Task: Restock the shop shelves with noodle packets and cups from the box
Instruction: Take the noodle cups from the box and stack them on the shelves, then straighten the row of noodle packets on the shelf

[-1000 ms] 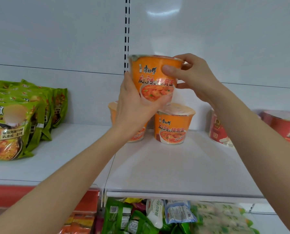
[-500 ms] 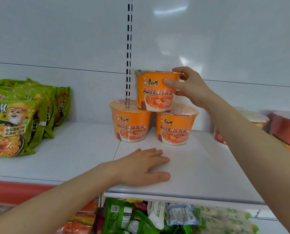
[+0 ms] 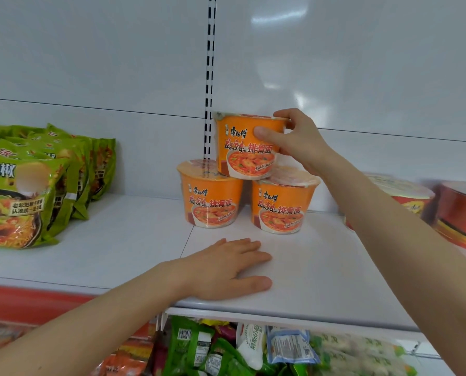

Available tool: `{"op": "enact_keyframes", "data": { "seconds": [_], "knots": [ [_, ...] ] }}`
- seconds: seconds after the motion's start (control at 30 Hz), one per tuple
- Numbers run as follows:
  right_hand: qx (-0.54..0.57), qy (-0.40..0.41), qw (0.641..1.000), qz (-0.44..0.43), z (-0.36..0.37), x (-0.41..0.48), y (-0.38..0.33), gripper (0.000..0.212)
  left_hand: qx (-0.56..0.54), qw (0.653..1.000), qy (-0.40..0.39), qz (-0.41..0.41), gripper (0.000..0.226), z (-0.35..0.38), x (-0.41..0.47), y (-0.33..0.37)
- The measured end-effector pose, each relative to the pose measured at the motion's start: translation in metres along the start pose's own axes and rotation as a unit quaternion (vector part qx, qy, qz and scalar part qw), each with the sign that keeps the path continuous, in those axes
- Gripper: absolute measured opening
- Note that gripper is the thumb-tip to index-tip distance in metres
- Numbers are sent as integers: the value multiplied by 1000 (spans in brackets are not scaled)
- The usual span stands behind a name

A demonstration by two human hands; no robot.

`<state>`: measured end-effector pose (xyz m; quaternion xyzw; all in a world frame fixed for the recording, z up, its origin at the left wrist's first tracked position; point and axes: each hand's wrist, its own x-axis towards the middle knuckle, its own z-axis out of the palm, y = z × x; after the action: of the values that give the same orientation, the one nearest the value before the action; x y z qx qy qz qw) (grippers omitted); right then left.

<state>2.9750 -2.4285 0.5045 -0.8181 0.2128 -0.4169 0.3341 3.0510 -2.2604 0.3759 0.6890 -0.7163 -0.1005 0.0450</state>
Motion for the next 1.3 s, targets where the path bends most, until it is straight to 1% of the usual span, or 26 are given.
{"op": "enact_keyframes", "data": {
  "seconds": [0.3,0.37,0.47,0.53,0.6,0.67,0.7,0.73,0.8,0.83,0.87,0.97,1.03,1.13,1.23,1.3],
  "knots": [
    [-4,2,1000,11,2,-7,-3,67,5,1000,1,5,60,2,1,-1],
    [-2,-8,1000,16,1,-7,-3,71,7,1000,6,8,60,2,1,-2],
    [-12,-24,999,19,-3,-9,-6,81,10,1000,13,11,60,3,2,-3],
    [-14,-2,1000,6,-9,-13,-8,83,14,1000,17,12,60,2,1,-1],
    [-32,62,997,-28,-15,-20,-8,72,22,999,29,17,60,0,1,0],
    [-78,132,986,-70,-20,-27,-7,48,43,998,44,19,61,-3,-2,3],
    [-96,149,980,-87,-21,-31,-7,37,65,997,50,17,66,-5,-4,5],
    [-110,153,977,-102,-21,-35,-7,31,91,994,62,17,76,-7,-6,7],
    [-135,138,973,-125,-18,-43,-8,26,125,986,104,30,103,-9,-10,10],
    [-145,127,972,-135,-16,-47,-10,26,135,982,128,39,109,-9,-13,11],
    [-152,117,971,-144,-13,-50,-13,26,140,977,155,47,110,-10,-17,11],
    [-154,84,969,-177,0,-64,-27,24,144,961,226,63,102,-10,-37,14],
    [-153,46,968,-195,13,-72,-39,23,163,947,268,67,87,-13,-54,12],
    [-145,0,965,-220,39,-80,-60,24,199,923,326,45,66,-16,-87,3],
    [-145,-27,959,-240,73,-85,-84,26,206,919,337,15,47,-20,-128,-9],
    [-145,-49,956,-250,101,-90,-100,27,214,920,328,-19,45,-20,-161,-18]
  ]
}}
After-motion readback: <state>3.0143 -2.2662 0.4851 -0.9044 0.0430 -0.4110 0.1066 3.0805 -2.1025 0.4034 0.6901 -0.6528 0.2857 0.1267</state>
